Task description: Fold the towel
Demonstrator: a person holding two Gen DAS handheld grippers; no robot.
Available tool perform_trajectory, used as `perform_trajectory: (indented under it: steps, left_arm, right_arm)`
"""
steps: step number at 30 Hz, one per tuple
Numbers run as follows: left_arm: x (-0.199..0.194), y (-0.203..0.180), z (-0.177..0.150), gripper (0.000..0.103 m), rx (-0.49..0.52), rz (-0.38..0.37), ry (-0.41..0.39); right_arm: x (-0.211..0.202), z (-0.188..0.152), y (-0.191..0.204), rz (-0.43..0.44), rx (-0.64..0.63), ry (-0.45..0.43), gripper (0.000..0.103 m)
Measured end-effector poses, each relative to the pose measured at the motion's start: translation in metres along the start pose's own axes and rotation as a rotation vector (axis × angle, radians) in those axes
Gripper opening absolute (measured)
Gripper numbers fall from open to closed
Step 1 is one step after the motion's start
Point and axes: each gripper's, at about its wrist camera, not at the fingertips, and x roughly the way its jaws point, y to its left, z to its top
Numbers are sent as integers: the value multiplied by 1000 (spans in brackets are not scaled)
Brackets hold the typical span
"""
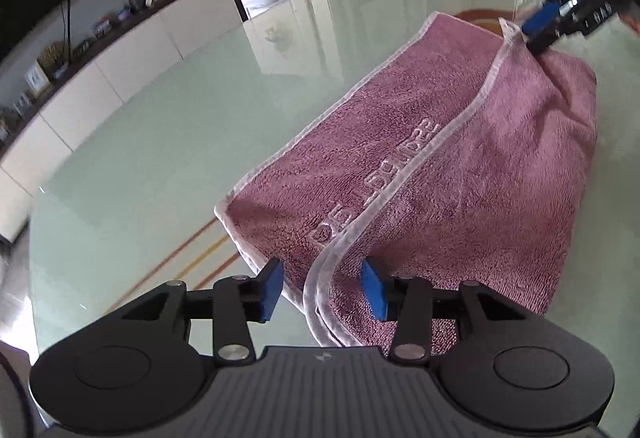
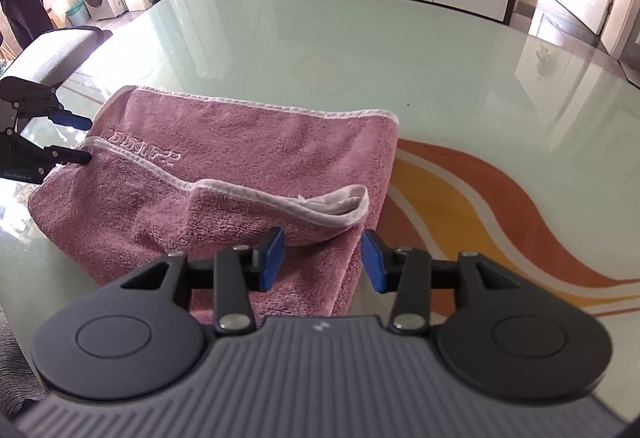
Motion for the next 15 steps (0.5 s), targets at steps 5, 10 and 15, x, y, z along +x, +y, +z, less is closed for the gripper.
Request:
perform_trajectory:
  steps: [5,10,15]
  left_arm:
    - [1,-1,-2,32,18,-10,-11]
    - [0,0,-8,29,12,-8,-19]
    - [2,4,-10,23,46,9,-32]
  right_arm:
    - [1,0,3,21,-27,6,42]
    - [1,-3,6,14,-54,-1,44]
    - [2,3,5,-18,-76,-29,53]
